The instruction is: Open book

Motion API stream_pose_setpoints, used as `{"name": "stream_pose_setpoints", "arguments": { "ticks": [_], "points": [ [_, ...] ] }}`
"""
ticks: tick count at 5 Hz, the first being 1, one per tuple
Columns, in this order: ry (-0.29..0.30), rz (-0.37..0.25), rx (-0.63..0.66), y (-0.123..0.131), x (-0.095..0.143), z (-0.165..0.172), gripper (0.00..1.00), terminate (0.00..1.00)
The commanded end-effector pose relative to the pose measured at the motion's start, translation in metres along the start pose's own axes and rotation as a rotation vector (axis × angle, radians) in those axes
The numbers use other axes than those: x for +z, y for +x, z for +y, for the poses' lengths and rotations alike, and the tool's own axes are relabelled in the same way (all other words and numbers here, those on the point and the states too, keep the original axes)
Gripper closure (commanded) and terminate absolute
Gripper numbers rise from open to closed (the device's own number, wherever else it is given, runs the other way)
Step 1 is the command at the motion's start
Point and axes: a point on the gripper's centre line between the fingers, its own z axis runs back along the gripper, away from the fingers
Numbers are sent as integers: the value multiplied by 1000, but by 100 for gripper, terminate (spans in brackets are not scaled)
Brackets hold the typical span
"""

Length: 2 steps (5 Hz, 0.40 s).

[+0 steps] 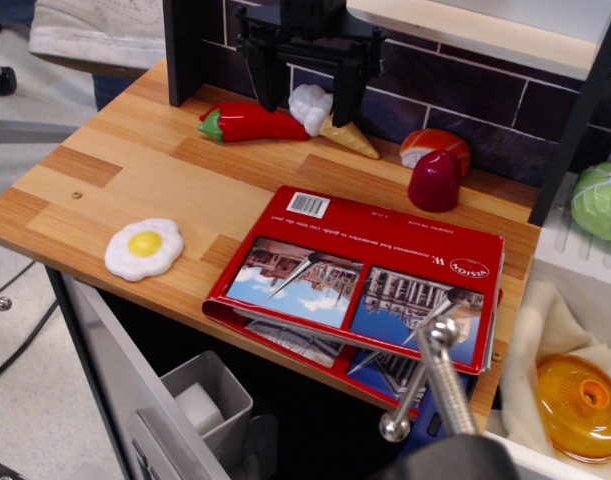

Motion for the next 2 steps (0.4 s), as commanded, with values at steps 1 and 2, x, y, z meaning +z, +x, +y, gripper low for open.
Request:
{"name": "stream_pose_setpoints", "arguments": {
  "ticks": [1,2],
  "points": [
    [0,0,0,0,0,0,0,0],
    [10,34,9,-14,12,-28,0,0]
  ]
}}
